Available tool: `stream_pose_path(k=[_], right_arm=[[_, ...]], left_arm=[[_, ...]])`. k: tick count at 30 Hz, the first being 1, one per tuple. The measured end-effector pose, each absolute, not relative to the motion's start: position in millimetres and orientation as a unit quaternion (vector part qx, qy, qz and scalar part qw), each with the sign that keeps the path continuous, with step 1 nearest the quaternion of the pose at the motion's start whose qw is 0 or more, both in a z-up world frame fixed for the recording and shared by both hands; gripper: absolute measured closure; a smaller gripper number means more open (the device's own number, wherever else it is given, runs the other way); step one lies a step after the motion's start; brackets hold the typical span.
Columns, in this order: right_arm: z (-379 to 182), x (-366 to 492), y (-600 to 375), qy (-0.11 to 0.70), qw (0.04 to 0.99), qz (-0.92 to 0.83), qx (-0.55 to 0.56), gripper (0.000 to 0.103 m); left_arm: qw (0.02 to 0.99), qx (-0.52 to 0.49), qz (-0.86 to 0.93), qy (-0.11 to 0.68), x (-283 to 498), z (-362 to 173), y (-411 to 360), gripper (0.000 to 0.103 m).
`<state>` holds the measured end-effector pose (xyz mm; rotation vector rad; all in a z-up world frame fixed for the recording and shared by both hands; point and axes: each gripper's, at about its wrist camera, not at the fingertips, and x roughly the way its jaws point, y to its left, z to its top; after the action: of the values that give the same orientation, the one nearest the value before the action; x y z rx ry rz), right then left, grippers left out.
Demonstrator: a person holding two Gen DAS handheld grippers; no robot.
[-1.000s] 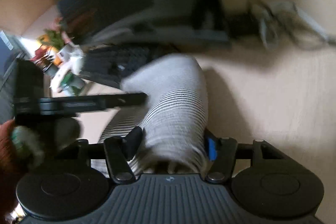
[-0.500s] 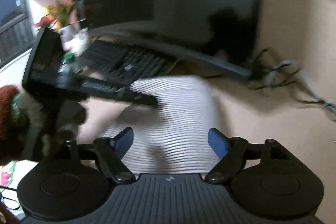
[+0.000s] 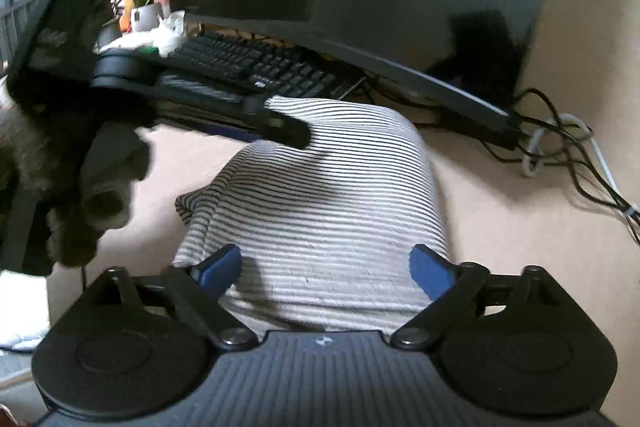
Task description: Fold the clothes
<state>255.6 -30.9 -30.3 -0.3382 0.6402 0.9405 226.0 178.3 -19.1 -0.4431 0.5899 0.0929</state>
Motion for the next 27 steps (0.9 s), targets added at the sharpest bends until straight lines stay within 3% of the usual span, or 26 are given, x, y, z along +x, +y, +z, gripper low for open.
stream_pose_path(k=[1, 3, 8, 14, 27], right_arm=[[-27.9, 257.0, -43.2, 0.304, 0.832, 0.44, -0.149, 0.0], [-25.6, 259.6, -68.1, 0.308, 0.838, 0.429, -0.137, 0.0], [-43.9, 272.8, -132.1, 0.325, 0.846, 0.401, -0.132, 0.0], [-65.5, 285.1, -162.4, 0.331, 0.845, 0.389, -0.158, 0.0], [-84.7, 311.3, -161.1, 0.305, 0.848, 0.407, -0.148, 0.0]], left_arm=[[0.933, -0.213, 0.064, 0.284, 212.6, -15.5, 169.6, 0.024], [0.933, -0.206, 0.109, 0.275, 181.5, -10.4, 147.2, 0.009], [0.916, -0.221, 0.179, 0.285, 122.2, -18.2, 80.8, 0.0], [0.896, -0.217, 0.234, 0.308, 104.1, -24.7, 21.4, 0.0], [0.885, -0.189, 0.303, 0.298, 105.4, -15.1, -16.1, 0.0]])
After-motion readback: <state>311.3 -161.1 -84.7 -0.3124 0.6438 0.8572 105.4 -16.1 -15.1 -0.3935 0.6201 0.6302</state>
